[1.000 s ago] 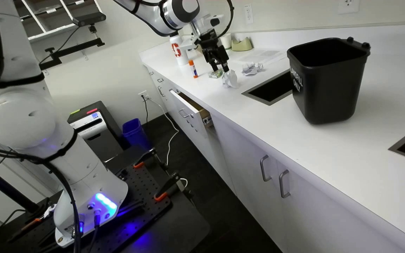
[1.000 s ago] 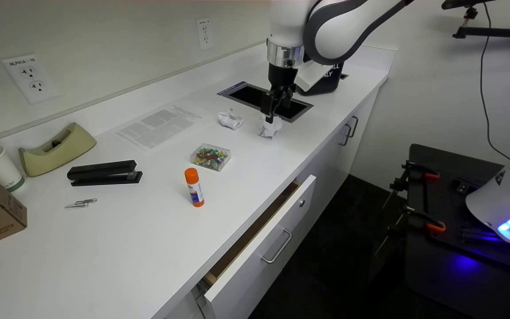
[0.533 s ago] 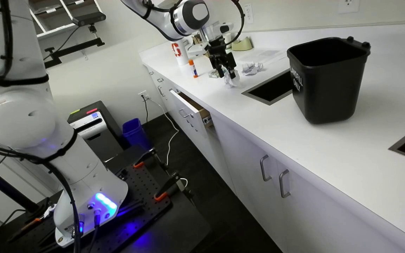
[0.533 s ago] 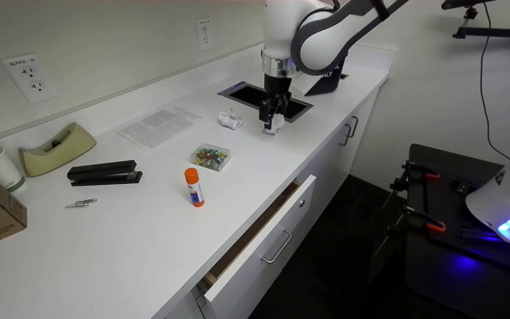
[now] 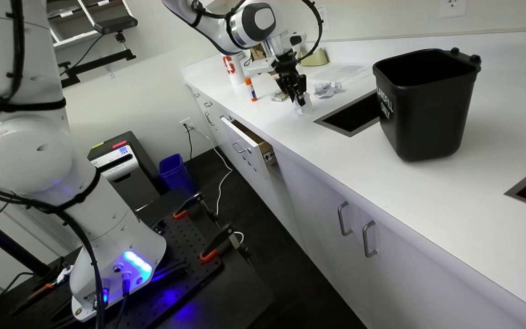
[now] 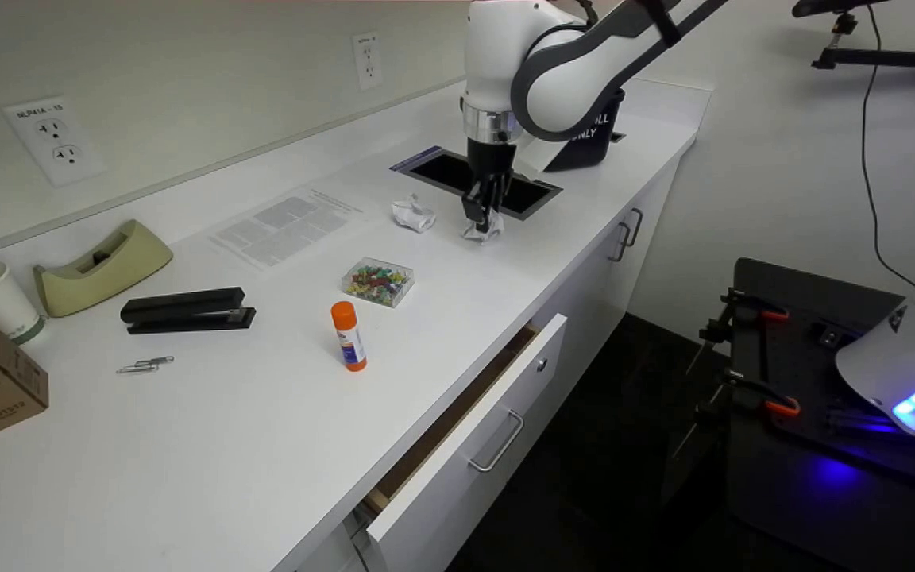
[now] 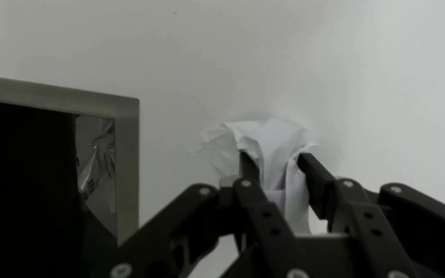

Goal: Put the bottom white paper in the black bin

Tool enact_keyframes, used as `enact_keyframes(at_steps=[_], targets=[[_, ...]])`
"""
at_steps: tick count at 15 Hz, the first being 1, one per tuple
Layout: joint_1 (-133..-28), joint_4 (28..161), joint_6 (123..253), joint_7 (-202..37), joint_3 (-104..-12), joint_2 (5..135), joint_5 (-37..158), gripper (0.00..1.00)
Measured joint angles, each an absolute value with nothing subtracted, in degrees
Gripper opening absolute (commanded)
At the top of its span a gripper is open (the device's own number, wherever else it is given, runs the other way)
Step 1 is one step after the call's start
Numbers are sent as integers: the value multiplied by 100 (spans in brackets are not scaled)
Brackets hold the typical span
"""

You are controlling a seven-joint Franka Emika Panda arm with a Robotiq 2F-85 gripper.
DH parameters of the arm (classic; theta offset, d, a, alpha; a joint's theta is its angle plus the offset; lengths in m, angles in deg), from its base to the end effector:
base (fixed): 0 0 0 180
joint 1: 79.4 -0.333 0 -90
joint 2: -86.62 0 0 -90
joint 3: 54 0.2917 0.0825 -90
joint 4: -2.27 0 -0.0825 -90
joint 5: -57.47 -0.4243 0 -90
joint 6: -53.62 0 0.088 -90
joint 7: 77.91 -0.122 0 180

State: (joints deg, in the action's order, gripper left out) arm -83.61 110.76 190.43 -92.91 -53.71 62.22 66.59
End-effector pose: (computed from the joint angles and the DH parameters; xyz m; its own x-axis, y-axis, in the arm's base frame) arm 0.6572 0.0486 0.2207 0.9938 -0.0668 0.0893 -0.0752 -0.9927 0.0942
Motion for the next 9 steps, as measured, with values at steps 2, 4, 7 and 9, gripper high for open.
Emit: enact_keyframes(at_steps=[2,4,7,9], targets=[[-8361,11066,19043,-9283,-5371,6220,6652,6],[-8361,11064,19043,-9283,-5371,6217,6651,6],[-8367,11063,19043,-9312,-5376,6220,6651,6],[-8399,11080,19043,-9542,-5415,6278,6654,6]])
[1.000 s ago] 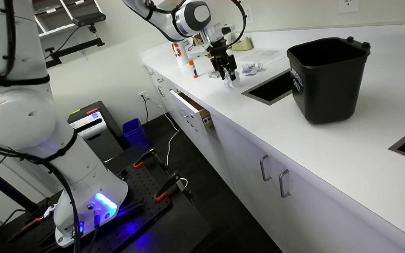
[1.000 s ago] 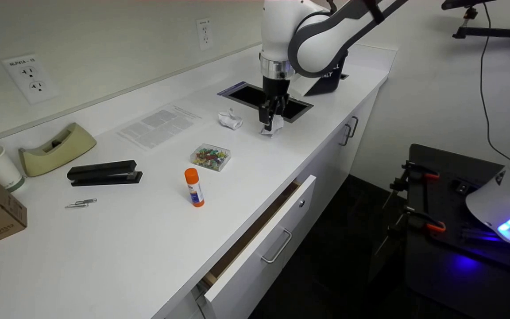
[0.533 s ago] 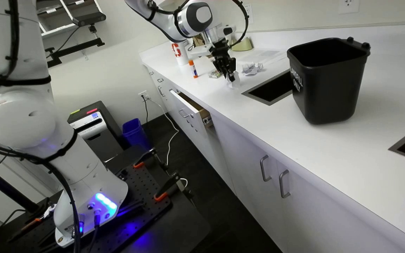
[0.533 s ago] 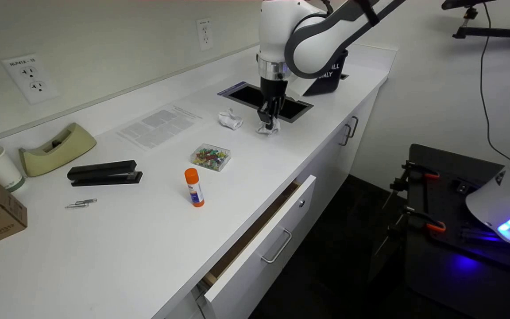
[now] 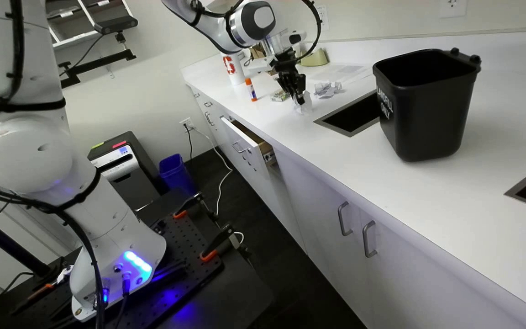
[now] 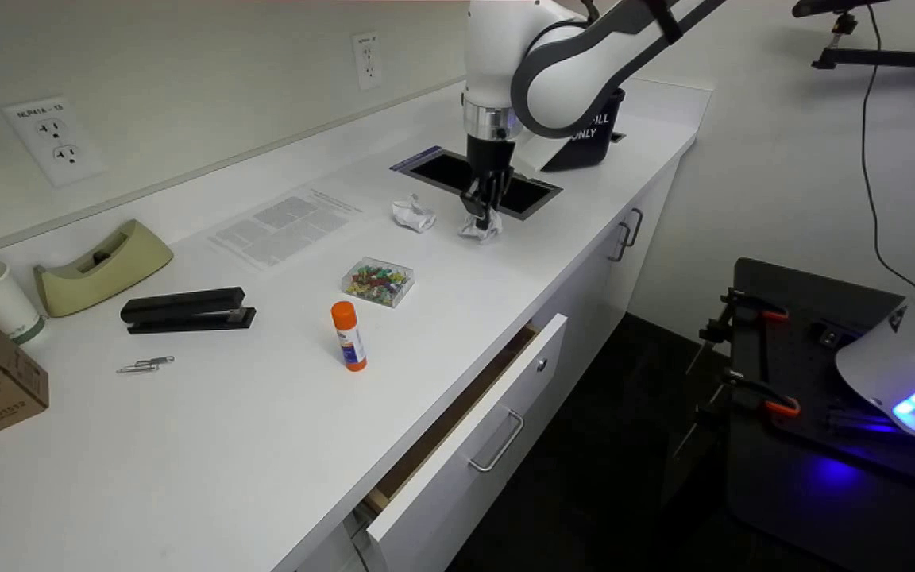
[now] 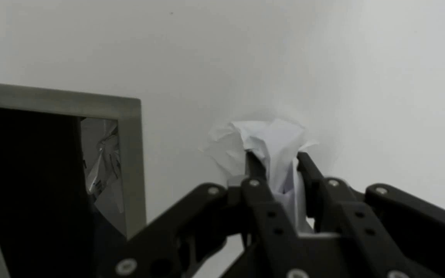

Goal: Put the bottom white paper in the black bin

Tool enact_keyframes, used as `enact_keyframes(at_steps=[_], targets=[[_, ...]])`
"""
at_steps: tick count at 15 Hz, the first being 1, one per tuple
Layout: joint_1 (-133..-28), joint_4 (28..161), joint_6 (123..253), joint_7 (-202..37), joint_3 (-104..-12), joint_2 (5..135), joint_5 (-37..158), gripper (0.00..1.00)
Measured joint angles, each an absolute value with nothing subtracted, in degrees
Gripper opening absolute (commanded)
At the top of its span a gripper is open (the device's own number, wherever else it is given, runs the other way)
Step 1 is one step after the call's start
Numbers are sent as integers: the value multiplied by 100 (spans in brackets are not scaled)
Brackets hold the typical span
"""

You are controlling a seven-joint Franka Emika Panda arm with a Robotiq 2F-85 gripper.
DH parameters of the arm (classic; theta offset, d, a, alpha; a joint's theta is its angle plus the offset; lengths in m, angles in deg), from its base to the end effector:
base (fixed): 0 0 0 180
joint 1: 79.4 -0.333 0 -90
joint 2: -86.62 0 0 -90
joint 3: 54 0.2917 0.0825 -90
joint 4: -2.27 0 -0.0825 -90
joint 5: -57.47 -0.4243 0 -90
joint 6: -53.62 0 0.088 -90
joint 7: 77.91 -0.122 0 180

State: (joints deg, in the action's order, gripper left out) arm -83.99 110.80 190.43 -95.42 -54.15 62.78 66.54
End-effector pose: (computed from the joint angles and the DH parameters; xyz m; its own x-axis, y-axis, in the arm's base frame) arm 0.6580 0.0481 0.2268 0.9885 -0.1110 0.1026 -0.1204 -0.9886 0.0908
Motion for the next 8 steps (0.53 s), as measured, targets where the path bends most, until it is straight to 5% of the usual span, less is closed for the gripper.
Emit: enact_keyframes(at_steps=[7,8], targets=[[-8611,11837,19044,-11485,-5961,7633,7280,6],[-8610,11969,19035,-11901,-6022,7845,7694,26]])
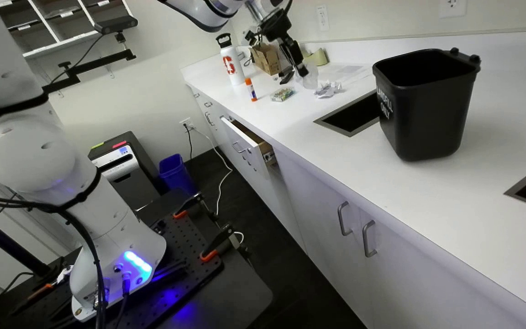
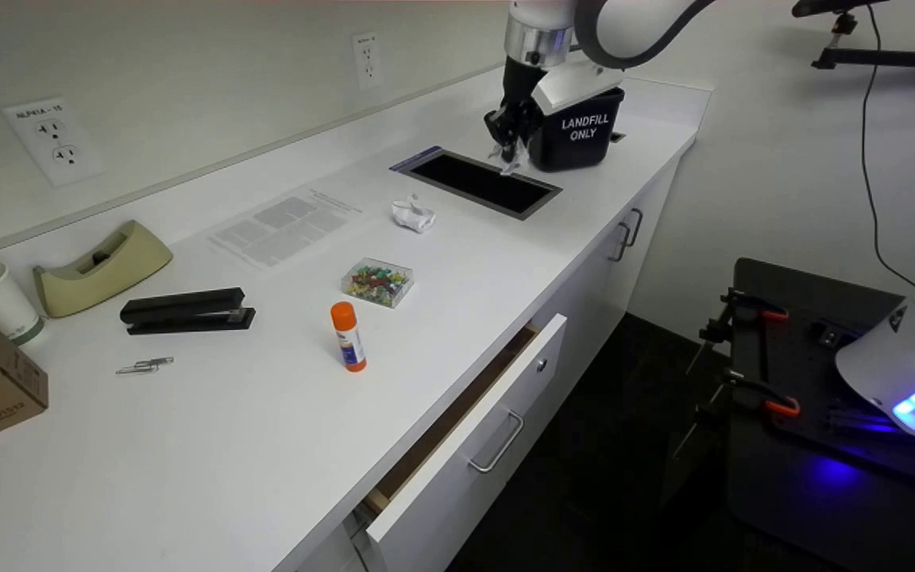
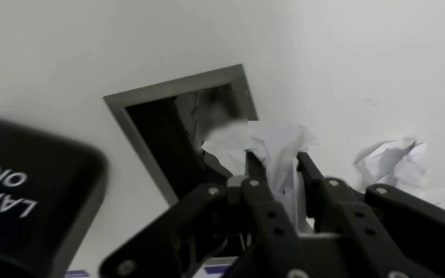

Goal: Put the bottom white paper in the black bin

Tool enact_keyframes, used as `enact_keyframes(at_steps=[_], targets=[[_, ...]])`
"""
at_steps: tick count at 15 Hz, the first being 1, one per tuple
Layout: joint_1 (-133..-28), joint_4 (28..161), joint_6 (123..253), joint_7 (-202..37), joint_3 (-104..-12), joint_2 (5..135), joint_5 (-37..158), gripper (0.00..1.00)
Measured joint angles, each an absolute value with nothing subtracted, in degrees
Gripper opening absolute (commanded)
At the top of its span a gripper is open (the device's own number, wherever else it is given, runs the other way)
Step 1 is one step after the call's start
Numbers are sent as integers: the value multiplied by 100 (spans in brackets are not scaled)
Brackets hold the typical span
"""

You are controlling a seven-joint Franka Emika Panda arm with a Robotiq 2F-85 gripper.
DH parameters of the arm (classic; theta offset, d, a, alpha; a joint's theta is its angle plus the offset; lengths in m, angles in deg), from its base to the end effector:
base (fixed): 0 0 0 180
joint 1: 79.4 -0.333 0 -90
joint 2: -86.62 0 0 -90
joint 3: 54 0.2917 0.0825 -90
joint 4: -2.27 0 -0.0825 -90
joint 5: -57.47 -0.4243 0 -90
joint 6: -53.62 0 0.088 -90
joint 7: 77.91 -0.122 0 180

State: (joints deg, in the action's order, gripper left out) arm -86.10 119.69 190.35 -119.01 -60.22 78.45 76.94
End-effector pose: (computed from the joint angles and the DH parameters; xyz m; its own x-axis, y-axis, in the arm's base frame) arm 0.6268 -0.0006 0.3290 0.8524 -0.4242 0.3057 -0.4747 -0.8729 0.1125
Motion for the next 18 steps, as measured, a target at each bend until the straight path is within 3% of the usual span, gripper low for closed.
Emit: enact_keyframes(at_steps=[3,4,18], targets=[[-8626,12206,18827,-12579,-6021,8228,8394,26],[-8647,12232,18817,-12608,-6019,8260,8408,6],[-7547,11174,18844,-15575,-6674,7506,10138,6]])
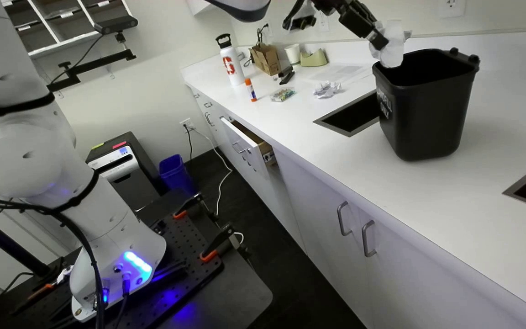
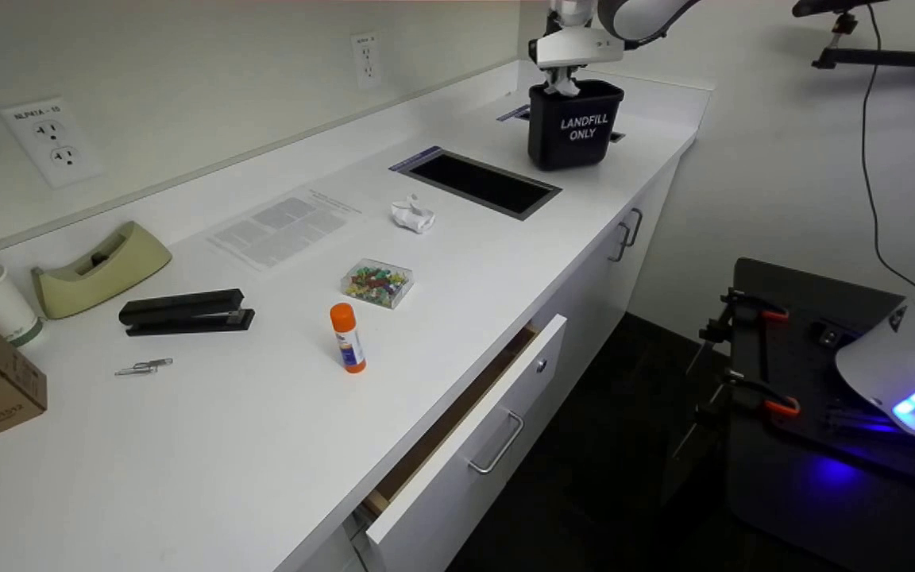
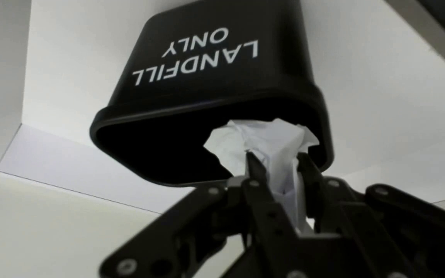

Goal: Put the bottom white paper in the black bin

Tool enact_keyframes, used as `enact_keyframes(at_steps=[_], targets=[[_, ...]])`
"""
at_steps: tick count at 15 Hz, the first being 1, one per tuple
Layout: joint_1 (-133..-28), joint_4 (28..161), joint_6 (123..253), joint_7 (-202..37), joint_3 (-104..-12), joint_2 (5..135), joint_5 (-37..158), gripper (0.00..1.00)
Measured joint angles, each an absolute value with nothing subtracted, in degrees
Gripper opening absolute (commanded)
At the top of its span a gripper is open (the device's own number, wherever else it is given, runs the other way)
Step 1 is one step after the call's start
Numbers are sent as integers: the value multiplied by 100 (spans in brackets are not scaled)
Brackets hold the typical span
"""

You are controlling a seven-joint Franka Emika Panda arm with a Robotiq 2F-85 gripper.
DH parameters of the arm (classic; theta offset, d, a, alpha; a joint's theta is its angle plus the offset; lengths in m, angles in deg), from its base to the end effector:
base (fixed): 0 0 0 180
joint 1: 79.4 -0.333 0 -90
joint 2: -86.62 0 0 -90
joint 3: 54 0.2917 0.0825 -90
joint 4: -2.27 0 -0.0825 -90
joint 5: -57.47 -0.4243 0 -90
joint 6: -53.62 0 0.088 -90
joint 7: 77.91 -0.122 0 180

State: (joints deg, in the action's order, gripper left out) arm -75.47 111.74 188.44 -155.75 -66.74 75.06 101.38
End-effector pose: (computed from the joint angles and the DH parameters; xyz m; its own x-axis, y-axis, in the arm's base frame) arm 0.6319 -0.2024 0.3665 0.3458 -0.7006 0.6241 -0.9206 -0.3820 0.0813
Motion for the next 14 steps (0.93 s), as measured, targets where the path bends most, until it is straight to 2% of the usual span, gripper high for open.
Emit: enact_keyframes(at_steps=[6,7,8,14], targets=[[-7320,10884,18395,-16777,-6912,7470,10035,6],[-7307,10845,18213,-16971,-6914,7470,9976,51],[-7303,10817,18042,-17146,-6915,7470,9902,52],[-7301,10770,17741,-17813,-6914,7469,9656,95]])
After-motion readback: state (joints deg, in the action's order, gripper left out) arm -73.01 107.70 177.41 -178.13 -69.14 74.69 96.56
